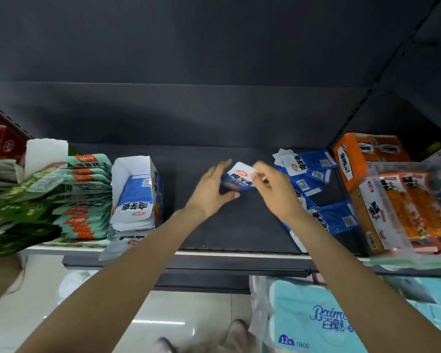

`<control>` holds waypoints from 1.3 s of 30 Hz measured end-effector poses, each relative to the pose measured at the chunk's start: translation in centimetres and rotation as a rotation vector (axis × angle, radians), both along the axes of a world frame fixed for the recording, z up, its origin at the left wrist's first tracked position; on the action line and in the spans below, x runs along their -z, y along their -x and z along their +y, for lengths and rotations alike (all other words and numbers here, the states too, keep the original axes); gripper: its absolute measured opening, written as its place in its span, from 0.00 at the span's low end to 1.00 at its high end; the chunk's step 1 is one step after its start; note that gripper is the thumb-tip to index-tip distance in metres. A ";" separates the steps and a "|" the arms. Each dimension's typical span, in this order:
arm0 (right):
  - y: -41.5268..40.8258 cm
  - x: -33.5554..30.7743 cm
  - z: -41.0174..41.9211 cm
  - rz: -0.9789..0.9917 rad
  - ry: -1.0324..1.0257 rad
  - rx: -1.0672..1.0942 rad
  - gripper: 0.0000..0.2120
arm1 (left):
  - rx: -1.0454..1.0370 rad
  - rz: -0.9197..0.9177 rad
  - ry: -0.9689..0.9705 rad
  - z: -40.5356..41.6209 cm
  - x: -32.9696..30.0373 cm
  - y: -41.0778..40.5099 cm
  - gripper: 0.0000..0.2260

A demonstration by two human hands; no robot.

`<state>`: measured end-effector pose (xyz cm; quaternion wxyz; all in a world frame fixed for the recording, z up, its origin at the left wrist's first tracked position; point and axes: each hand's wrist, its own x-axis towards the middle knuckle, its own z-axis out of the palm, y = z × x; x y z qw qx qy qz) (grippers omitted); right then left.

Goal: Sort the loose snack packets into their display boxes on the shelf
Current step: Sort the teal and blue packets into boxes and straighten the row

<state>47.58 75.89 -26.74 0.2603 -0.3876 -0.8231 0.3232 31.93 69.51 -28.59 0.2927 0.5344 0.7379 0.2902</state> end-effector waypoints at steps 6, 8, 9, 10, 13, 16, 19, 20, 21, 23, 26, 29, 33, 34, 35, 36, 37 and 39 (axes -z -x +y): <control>3.4 -5.2 -3.1 0.425 0.437 -0.012 0.12 | -0.075 0.009 -0.185 -4.3 -6.2 3.2 0.10; 5.2 -6.2 -4.6 0.327 0.370 -0.069 0.11 | -0.069 -0.017 -0.195 -6.2 -7.6 5.0 0.13; 6.3 -6.5 -5.3 0.289 0.333 -0.092 0.09 | -0.059 -0.008 -0.184 -7.2 -8.1 6.1 0.14; 7.5 -7.0 -6.2 0.300 0.330 -0.106 0.09 | -0.051 0.013 -0.183 -8.1 -8.7 7.2 0.14; 11.4 -8.1 -8.4 0.366 0.365 -0.102 0.08 | -0.076 0.099 -0.283 -11.2 -10.1 10.6 0.13; 14.7 -8.0 -10.1 0.358 0.340 -0.073 0.07 | -0.136 0.093 -0.383 -13.5 -10.8 13.5 0.11; 16.6 -6.8 -10.9 0.253 0.191 -0.044 0.09 | -0.122 0.112 -0.390 -14.7 -10.6 15.5 0.10; 16.9 -6.3 -11.0 0.209 0.127 -0.044 0.09 | -0.105 0.160 -0.367 -14.8 -10.4 16.1 0.09; 17.1 -5.9 -11.1 0.167 0.067 -0.046 0.09 | -0.090 0.216 -0.335 -15.0 -10.1 16.6 0.08; 17.2 -5.4 -11.4 0.107 -0.026 -0.070 0.08 | -0.042 0.310 -0.294 -15.2 -9.5 17.3 0.06; 17.3 -4.0 -11.8 -0.036 -0.083 -0.137 0.10 | 0.083 0.586 -0.193 -15.4 -8.6 17.7 0.08; 17.2 -3.1 -12.1 -0.213 -0.020 -0.182 0.15 | 0.244 0.991 -0.016 -15.4 -8.0 17.2 0.13; 15.9 -3.5 -11.7 -0.186 0.027 -0.148 0.19 | 0.331 1.087 -0.007 -14.9 -7.2 15.8 0.19; 15.3 -3.6 -11.4 -0.102 0.045 -0.097 0.19 | 0.316 1.052 -0.047 -14.7 -7.3 15.2 0.21; 14.5 -3.6 -10.9 -0.017 0.057 -0.039 0.18 | 0.301 1.003 -0.132 -14.4 -7.3 14.4 0.22; 13.6 -3.5 -10.2 0.042 0.062 0.025 0.17 | 0.300 0.949 -0.211 -13.8 -7.1 13.5 0.21; 12.5 -3.2 -9.4 0.064 0.063 0.086 0.16 | 0.293 0.895 -0.262 -12.9 -7.1 12.3 0.20; 9.9 -2.4 -7.6 0.019 0.071 0.196 0.16 | 0.276 0.822 -0.296 -10.5 -6.6 9.3 0.19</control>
